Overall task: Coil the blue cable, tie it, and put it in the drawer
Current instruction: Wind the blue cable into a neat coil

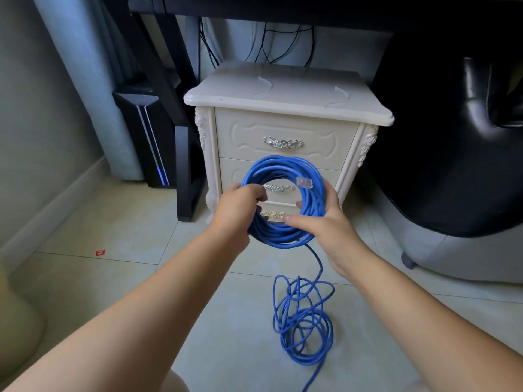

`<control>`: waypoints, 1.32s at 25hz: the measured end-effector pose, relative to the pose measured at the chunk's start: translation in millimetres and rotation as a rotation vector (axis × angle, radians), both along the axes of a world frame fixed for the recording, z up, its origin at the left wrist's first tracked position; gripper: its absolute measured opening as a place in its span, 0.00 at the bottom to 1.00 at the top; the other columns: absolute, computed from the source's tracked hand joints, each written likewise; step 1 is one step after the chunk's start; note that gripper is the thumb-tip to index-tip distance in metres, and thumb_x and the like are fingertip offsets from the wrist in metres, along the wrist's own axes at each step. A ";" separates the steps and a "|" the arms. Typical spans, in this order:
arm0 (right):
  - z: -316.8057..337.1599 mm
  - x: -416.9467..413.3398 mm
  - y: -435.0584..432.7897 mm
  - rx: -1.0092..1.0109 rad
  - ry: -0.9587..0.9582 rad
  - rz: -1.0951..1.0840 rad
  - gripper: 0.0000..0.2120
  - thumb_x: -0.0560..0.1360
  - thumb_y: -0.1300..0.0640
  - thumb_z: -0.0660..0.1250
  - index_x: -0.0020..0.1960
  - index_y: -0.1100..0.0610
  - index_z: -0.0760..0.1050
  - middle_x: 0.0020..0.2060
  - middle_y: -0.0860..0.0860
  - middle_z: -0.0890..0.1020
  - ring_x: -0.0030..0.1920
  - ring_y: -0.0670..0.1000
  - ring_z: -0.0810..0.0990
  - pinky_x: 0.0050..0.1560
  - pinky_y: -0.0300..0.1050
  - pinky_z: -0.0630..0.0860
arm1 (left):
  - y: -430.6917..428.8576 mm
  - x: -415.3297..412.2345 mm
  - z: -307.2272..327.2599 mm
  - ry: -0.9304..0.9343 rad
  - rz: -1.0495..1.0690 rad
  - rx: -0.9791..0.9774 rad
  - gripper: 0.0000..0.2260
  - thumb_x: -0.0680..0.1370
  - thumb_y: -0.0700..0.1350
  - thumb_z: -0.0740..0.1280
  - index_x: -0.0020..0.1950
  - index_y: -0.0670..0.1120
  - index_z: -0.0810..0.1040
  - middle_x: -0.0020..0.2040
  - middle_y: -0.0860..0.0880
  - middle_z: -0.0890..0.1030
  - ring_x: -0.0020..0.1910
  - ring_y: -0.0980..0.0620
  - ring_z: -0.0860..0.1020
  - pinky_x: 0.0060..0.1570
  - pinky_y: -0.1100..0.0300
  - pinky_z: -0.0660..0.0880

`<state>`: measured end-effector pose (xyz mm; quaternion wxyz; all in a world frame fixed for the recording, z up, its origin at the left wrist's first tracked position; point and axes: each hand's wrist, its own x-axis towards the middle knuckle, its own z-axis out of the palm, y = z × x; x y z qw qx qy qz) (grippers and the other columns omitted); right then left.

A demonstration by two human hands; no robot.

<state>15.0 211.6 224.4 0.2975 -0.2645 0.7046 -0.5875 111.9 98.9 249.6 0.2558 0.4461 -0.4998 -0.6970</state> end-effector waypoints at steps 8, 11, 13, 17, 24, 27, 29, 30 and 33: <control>7.5 -19.2 6.8 0.055 0.137 -0.168 0.12 0.68 0.67 0.69 0.47 0.55 0.73 0.36 0.50 0.75 0.37 0.50 0.74 0.40 0.45 0.71 | -3.8 10.6 6.6 -0.058 -0.496 -0.135 0.19 0.71 0.46 0.74 0.61 0.51 0.76 0.52 0.49 0.80 0.49 0.53 0.80 0.51 0.56 0.76; 8.5 -21.2 8.7 0.164 0.349 -0.134 0.13 0.66 0.66 0.70 0.48 0.56 0.72 0.36 0.50 0.76 0.36 0.52 0.73 0.38 0.46 0.70 | -14.9 13.5 9.8 0.083 -0.556 -0.262 0.39 0.64 0.52 0.77 0.72 0.62 0.66 0.67 0.55 0.74 0.65 0.59 0.74 0.64 0.54 0.71; 9.4 -18.4 9.0 0.267 0.529 -0.069 0.13 0.67 0.64 0.70 0.46 0.54 0.69 0.36 0.49 0.77 0.37 0.55 0.75 0.38 0.48 0.72 | -8.6 14.1 9.9 0.002 -0.654 -0.566 0.40 0.66 0.48 0.78 0.74 0.62 0.64 0.71 0.57 0.68 0.70 0.61 0.67 0.68 0.60 0.66; 16.5 0.4 4.9 0.381 0.856 0.112 0.13 0.68 0.61 0.67 0.47 0.50 0.67 0.40 0.46 0.76 0.42 0.55 0.75 0.41 0.50 0.73 | 4.8 5.8 -6.3 -0.279 -0.706 -1.051 0.39 0.68 0.40 0.72 0.76 0.57 0.61 0.66 0.53 0.71 0.61 0.56 0.72 0.57 0.68 0.68; 18.0 3.1 3.8 0.270 0.731 0.102 0.18 0.70 0.59 0.68 0.59 0.49 0.71 0.50 0.45 0.78 0.49 0.52 0.76 0.51 0.49 0.75 | 1.7 0.9 -3.3 -0.229 -0.517 -0.939 0.08 0.70 0.36 0.69 0.47 0.45 0.76 0.36 0.51 0.78 0.33 0.57 0.73 0.31 0.69 0.68; 13.4 -3.2 7.2 0.190 0.447 0.096 0.24 0.68 0.54 0.73 0.60 0.45 0.68 0.51 0.44 0.80 0.50 0.49 0.80 0.52 0.47 0.77 | -4.0 1.1 -1.7 -0.191 -0.443 -0.793 0.09 0.70 0.36 0.72 0.47 0.46 0.78 0.34 0.54 0.78 0.29 0.61 0.73 0.32 0.69 0.68; 10.9 -10.9 11.1 0.153 0.214 0.136 0.23 0.68 0.51 0.76 0.59 0.47 0.71 0.49 0.47 0.83 0.49 0.48 0.83 0.53 0.46 0.78 | -8.6 1.5 -0.7 -0.128 -0.324 -0.643 0.08 0.71 0.37 0.73 0.46 0.44 0.78 0.33 0.52 0.78 0.31 0.56 0.73 0.37 0.62 0.70; 10.0 -13.9 13.4 0.137 0.130 0.164 0.21 0.69 0.50 0.76 0.58 0.48 0.73 0.49 0.48 0.84 0.50 0.47 0.84 0.53 0.45 0.77 | -9.9 1.4 0.2 -0.081 -0.263 -0.559 0.07 0.71 0.37 0.73 0.47 0.44 0.79 0.34 0.51 0.78 0.34 0.54 0.74 0.40 0.59 0.72; 7.6 -13.8 15.8 0.077 0.001 0.225 0.25 0.65 0.44 0.78 0.58 0.47 0.74 0.50 0.46 0.84 0.52 0.46 0.83 0.53 0.44 0.76 | -9.2 0.7 3.8 0.055 -0.119 -0.318 0.09 0.73 0.36 0.72 0.52 0.44 0.80 0.38 0.50 0.78 0.38 0.52 0.76 0.46 0.54 0.75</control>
